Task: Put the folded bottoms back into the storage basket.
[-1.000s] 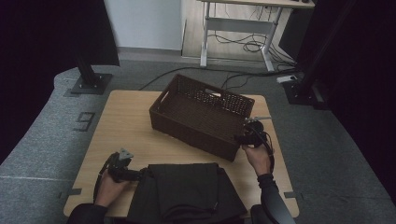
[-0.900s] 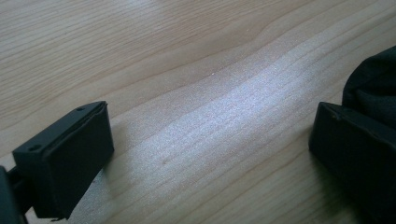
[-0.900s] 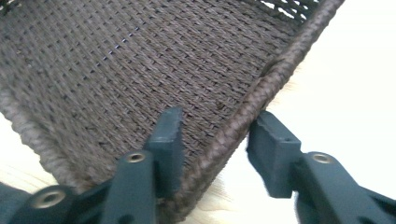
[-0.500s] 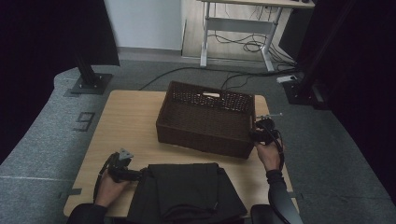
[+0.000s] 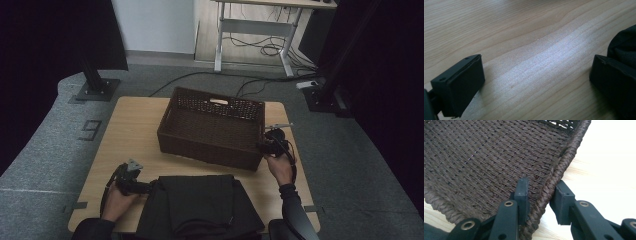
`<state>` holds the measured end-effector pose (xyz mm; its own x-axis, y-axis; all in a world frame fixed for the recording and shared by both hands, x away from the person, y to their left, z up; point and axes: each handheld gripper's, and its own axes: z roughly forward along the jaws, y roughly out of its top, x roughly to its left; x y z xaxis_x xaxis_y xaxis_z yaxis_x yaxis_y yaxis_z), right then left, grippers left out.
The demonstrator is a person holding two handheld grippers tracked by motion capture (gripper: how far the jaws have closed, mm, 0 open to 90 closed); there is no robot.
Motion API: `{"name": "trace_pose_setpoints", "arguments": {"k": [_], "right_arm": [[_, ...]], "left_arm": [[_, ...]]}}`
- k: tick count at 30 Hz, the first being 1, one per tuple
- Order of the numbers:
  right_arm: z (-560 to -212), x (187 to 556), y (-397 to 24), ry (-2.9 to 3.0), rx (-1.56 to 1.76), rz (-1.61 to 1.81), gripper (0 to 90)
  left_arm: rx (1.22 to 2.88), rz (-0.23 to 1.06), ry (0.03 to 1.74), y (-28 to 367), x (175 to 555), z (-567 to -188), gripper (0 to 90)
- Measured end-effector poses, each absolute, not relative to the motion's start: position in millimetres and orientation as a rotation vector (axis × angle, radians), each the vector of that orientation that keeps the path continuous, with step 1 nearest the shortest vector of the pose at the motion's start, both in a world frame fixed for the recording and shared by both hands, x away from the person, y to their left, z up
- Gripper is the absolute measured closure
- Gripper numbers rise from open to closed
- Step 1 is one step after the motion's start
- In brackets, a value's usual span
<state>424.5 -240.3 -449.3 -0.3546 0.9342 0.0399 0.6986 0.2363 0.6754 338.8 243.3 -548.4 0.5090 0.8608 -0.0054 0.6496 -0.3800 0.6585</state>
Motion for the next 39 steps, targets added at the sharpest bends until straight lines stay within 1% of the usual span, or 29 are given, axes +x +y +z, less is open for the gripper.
{"name": "trace_pose_setpoints", "arguments": {"k": [6, 10, 28, 39], "right_arm": [[-449.7, 424.4, -219.1, 2.191, 1.444, 0.882, 67.7], [-449.5, 422.1, -212.4, 2.223, 1.405, 0.882, 67.7], [-450.2, 402.8, -244.1, 2.262, 1.351, 0.914, 69.4], [-449.8, 399.6, -238.1, 2.270, 1.349, 0.944, 68.5]], "left_arm": [[2.150, 0.455, 1.230, 243.3, 338.7, -548.4, 0.0], [2.151, 0.453, 1.229, 243.7, 338.2, -548.3, 0.0], [2.154, 0.450, 1.222, 245.8, 337.3, -548.3, 0.0], [2.157, 0.446, 1.213, 246.5, 337.3, -548.3, 0.0]]}}
